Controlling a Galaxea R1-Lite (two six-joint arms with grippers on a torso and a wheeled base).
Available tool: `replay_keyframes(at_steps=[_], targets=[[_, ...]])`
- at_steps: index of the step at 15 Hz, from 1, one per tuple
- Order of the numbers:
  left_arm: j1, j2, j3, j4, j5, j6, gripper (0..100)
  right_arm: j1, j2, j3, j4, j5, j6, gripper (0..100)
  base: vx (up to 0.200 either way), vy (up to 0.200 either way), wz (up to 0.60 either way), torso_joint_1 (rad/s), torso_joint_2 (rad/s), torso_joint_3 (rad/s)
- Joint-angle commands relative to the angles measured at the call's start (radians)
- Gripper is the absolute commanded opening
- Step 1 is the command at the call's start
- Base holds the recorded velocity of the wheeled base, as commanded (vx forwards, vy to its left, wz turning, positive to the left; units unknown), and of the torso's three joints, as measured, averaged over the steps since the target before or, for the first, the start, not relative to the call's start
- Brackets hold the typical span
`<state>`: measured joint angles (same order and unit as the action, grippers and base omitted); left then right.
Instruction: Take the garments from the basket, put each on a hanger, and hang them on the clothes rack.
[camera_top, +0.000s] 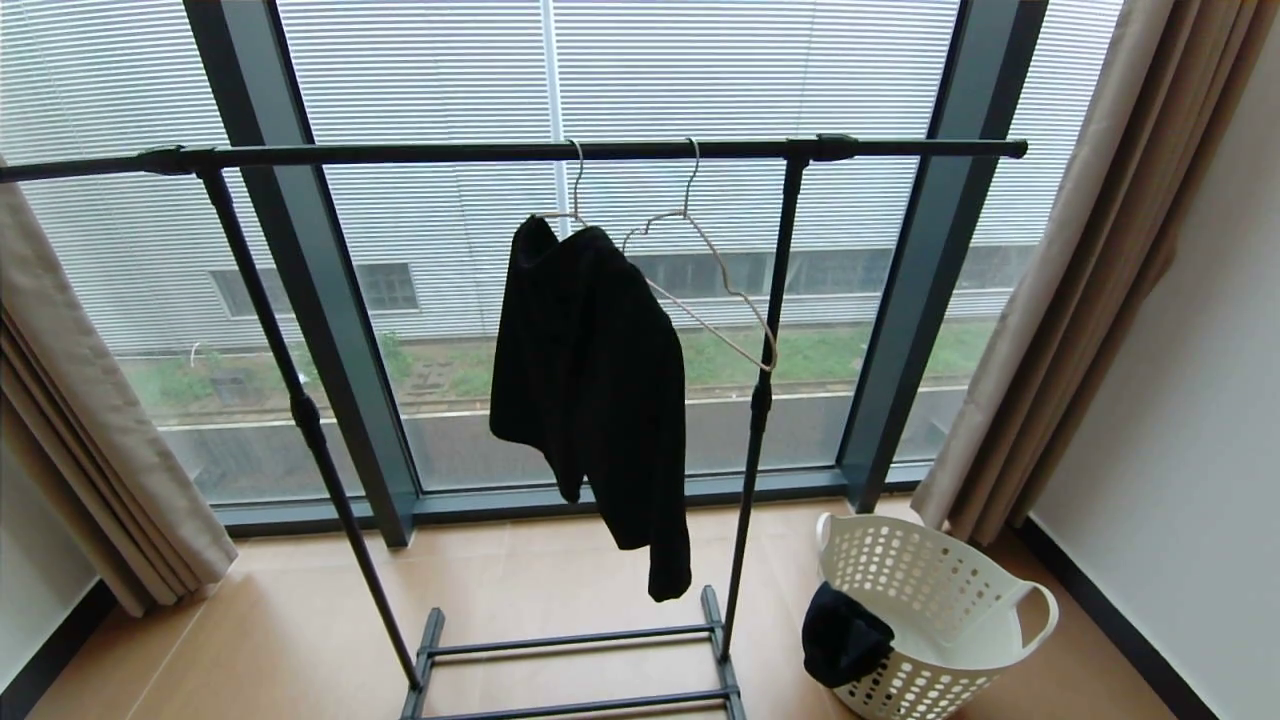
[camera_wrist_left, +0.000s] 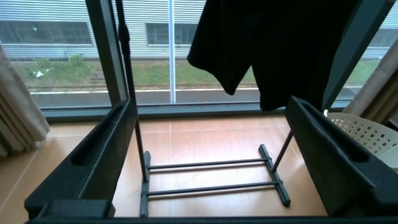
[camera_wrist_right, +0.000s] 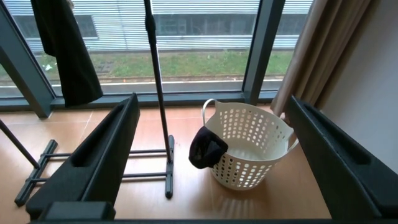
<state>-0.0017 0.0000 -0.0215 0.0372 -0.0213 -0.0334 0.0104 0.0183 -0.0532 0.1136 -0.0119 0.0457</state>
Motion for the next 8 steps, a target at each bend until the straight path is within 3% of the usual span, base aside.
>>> replay_keyframes(at_steps=[1, 8], targets=[[0.000, 0.002, 0.000, 0.000, 0.000, 0.000, 100, 0.000, 0.002, 0.000, 0.000, 0.000, 0.000, 100, 0.000, 0.000, 0.00, -0.207, 0.54, 0.325], [0.000, 0.002, 0.000, 0.000, 0.000, 0.000, 100, 0.000, 0.002, 0.000, 0.000, 0.000, 0.000, 100, 0.000, 0.000, 0.00, -0.183, 0.51, 0.329]])
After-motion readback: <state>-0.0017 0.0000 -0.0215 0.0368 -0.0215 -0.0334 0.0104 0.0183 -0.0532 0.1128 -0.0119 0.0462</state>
